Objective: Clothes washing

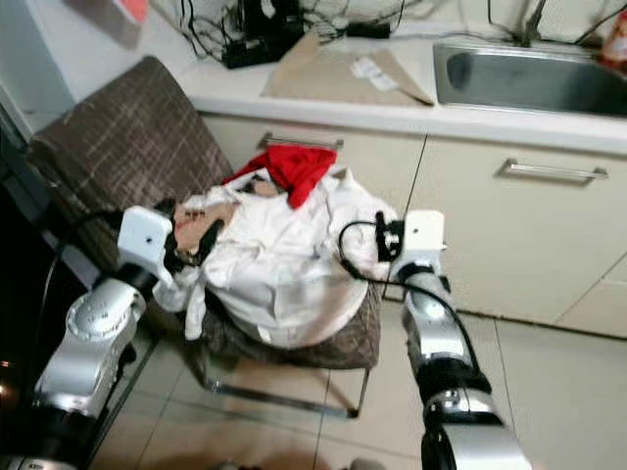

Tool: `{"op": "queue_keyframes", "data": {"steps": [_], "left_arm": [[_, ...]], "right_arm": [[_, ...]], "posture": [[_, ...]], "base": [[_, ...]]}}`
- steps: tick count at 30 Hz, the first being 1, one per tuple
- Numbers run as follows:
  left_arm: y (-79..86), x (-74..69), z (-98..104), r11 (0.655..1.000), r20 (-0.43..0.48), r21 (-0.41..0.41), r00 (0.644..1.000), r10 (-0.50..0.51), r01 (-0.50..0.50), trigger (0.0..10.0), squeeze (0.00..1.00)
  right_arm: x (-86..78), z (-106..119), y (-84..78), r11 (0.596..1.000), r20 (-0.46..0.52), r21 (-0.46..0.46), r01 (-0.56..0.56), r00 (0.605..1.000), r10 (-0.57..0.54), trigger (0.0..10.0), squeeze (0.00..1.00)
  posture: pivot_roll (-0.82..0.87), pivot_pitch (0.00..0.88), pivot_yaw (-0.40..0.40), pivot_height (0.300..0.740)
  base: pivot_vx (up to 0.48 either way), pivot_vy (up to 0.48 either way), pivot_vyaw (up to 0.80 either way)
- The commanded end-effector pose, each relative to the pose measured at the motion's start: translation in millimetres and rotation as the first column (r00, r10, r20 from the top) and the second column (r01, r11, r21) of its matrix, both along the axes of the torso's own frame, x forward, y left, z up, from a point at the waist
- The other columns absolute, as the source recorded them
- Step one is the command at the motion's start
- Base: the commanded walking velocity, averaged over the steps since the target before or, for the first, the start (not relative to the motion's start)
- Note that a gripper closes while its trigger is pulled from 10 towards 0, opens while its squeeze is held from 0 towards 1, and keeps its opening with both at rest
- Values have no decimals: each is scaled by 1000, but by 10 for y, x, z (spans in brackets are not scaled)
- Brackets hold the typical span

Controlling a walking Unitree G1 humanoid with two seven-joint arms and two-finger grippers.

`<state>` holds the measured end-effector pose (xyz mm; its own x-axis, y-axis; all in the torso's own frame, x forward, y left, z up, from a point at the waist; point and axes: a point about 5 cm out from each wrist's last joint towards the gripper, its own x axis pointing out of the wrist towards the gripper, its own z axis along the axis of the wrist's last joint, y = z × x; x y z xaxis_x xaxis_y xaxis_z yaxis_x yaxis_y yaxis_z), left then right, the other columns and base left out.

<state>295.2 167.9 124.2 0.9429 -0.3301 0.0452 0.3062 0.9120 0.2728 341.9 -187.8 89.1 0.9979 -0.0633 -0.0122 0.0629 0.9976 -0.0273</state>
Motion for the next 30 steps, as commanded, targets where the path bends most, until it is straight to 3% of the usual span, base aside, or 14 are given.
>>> {"op": "queue_keyframes", "data": {"steps": [1,8,18,27,30], "left_arm": [[23,-3,50,1000,14,10,1000,7,-7,10000,0],[6,-42,54,999,24,-40,999,22,-22,10000,0],[-32,-94,24,998,8,-54,1000,22,-22,10000,0],[35,-133,29,999,3,-39,999,33,-33,10000,0],[95,-142,61,997,0,-46,998,68,-68,10000,0]], "right_arm": [[-1,-9,51,1000,-4,0,-8,1000,8,10000,0],[-40,-89,188,999,-17,-9,-48,999,48,10000,0],[43,33,142,999,14,-16,-35,999,35,10000,0],[238,286,112,1000,51,22,-18,999,17,10000,0],[379,403,122,997,-3,80,4,1000,-3,10000,0]], "posture": [[-89,0,42,740],[-85,0,36,740],[-74,0,25,740],[-49,0,21,740],[-26,10,25,740]], "base": [[0,0,0],[119,0,0],[446,0,0],[479,0,0],[290,0,0]]}}
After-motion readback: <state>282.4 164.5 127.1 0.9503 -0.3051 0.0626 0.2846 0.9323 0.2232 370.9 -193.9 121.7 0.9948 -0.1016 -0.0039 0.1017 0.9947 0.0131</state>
